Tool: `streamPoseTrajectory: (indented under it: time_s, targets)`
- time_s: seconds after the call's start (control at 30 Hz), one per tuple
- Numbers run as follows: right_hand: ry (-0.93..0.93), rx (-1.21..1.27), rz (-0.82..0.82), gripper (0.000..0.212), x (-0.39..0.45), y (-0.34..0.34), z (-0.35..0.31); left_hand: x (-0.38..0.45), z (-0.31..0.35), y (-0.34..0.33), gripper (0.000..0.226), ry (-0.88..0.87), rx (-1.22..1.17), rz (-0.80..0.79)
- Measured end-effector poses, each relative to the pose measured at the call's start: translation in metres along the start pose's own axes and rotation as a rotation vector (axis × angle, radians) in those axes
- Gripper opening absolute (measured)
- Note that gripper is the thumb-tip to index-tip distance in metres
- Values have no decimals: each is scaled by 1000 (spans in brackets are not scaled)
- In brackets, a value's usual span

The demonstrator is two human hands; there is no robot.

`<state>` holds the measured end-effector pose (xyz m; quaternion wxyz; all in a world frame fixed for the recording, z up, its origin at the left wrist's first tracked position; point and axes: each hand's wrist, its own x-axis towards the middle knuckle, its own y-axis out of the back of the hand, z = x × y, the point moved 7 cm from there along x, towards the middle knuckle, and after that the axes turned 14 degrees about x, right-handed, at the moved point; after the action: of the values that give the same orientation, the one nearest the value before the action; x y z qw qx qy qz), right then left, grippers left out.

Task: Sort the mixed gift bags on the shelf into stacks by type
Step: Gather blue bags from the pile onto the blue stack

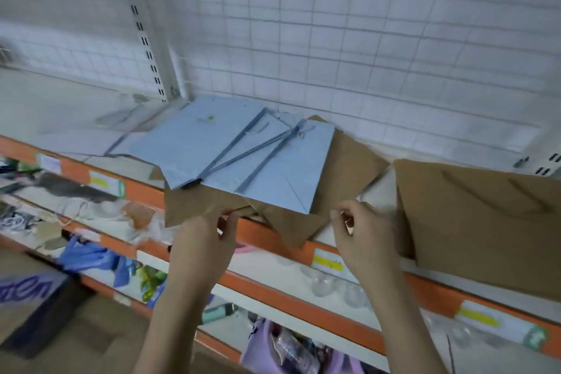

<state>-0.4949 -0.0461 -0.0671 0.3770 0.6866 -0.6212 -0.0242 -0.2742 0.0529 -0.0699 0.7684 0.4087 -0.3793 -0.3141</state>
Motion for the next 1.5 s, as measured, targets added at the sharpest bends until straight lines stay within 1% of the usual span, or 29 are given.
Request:
streamPoseTrajectory:
  time_s: [0.1,0.23,0.37,0.5,0.57,0.67,0.73,0.8,0.9,0.97,1.03,1.1,1.2,1.3,1.4,1.5]
  targets:
    - [-12,20,-35,13,16,-20,-11,15,-20,0,12,31,-26,3]
    - [-27,65,-40,20,46,-43,-17,44,-35,8,14,68,-6,75]
    - [9,86,-32,21,77,-66,-31,80,-50,18,17,105,23,161]
    - [58,112,-72,21,97,-91,-41,112,-75,19,19,157,28,186]
    - [67,121,-73,20,104,-100,-44,124,-89,16,18,155,44,203]
    - [34,108,-72,22,110,-116,-43,147,-112,8,15,134,66,209]
    - [16,97,-70,21,113,-127,-44,164,-126,3,17,127,105,205]
    - [-4,79,-51,18,116,-135,-46,183,-141,-3,25,170,146,157]
    - [-44,27,14,17,119,-143,-51,213,-160,-18,50,233,205,-57]
    - [-87,-13,70,17,117,-146,-53,230,-167,-28,65,201,199,-225]
    - [-130,-52,112,18,113,-149,-55,240,-169,-35,71,144,128,-320]
    - [-173,-90,136,18,108,-154,-58,247,-171,-34,78,111,52,-336]
    - [-217,-153,166,17,97,-161,-64,254,-177,-39,85,131,-66,-391]
    - [-259,-184,205,15,84,-162,-70,261,-185,-48,83,111,-132,-426]
    - [-303,-193,216,17,77,-162,-76,265,-186,-46,83,76,-199,-395]
    - [-350,-211,212,17,73,-165,-82,271,-187,-38,76,105,-336,-371]
